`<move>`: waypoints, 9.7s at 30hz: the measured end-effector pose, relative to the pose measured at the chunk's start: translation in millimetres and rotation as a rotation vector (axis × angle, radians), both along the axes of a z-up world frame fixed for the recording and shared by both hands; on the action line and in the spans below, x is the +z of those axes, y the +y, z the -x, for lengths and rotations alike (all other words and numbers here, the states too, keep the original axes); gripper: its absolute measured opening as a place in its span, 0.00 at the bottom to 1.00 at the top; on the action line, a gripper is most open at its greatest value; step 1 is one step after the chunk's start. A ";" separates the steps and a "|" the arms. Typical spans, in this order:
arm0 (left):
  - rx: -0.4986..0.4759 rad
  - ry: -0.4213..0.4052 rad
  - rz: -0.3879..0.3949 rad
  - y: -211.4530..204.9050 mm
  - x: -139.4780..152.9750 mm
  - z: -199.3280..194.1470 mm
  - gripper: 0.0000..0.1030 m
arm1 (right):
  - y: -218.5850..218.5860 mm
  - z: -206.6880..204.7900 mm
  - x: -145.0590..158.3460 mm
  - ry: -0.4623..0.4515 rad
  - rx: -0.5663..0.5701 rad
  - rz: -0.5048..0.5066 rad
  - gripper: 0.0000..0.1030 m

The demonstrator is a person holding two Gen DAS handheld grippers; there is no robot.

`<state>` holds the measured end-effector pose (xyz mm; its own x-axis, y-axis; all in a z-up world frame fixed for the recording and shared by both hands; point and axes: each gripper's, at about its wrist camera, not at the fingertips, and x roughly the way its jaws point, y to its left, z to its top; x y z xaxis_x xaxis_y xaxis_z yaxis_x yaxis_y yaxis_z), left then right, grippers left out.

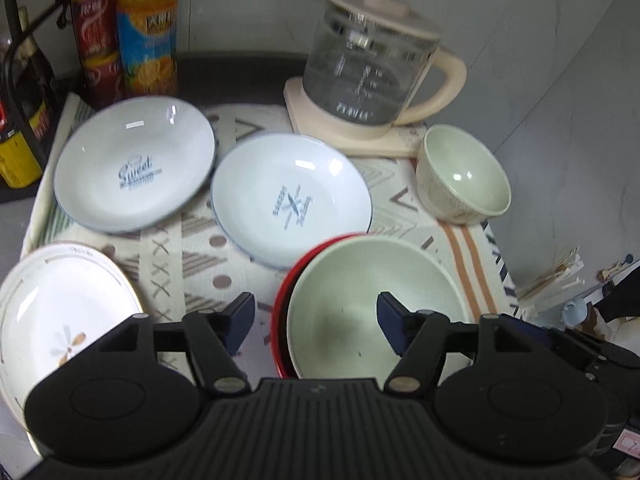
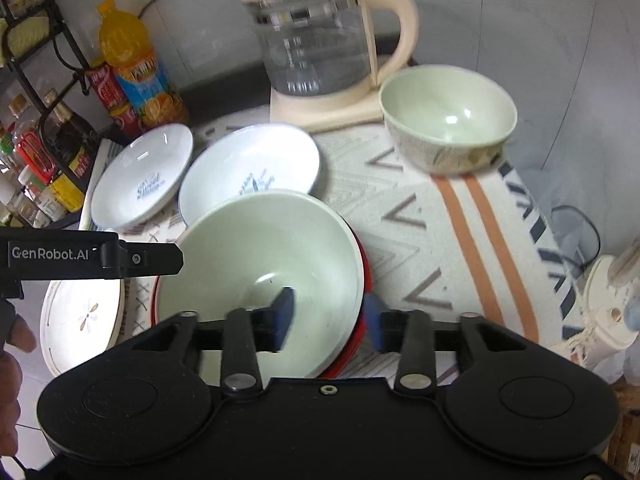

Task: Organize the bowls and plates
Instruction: 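Open both grippers to release the large green bowl, then move both grippers to the small pale green bowl and grasp its rim, then carry the small green bowl onto the stacked bowls and open grippers, then move both grippers to the white 'Sweet' plate and grasp its rim, then lift the 'Sweet' plate upright toward the shelf of bottles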

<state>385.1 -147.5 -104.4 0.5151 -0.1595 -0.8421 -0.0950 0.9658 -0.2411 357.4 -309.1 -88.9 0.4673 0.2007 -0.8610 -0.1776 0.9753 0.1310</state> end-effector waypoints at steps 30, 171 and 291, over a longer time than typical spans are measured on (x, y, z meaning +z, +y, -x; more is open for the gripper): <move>-0.100 -0.177 0.023 -41.4 33.3 -46.8 0.78 | -71.9 -17.9 49.8 -0.232 -0.165 0.000 0.85; -0.022 0.036 0.120 29.2 -16.9 43.9 0.48 | 22.9 43.4 3.3 0.034 -0.217 -0.020 0.28; 0.724 0.045 0.244 256.8 -124.0 -44.7 0.11 | 215.5 -213.0 -83.5 0.225 0.246 -0.157 0.08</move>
<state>429.8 109.3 -228.3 0.5280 0.0204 -0.8490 -0.6987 0.5787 -0.4206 570.3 -93.6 -172.4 0.1910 0.4215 -0.8865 -0.3542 0.8719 0.3382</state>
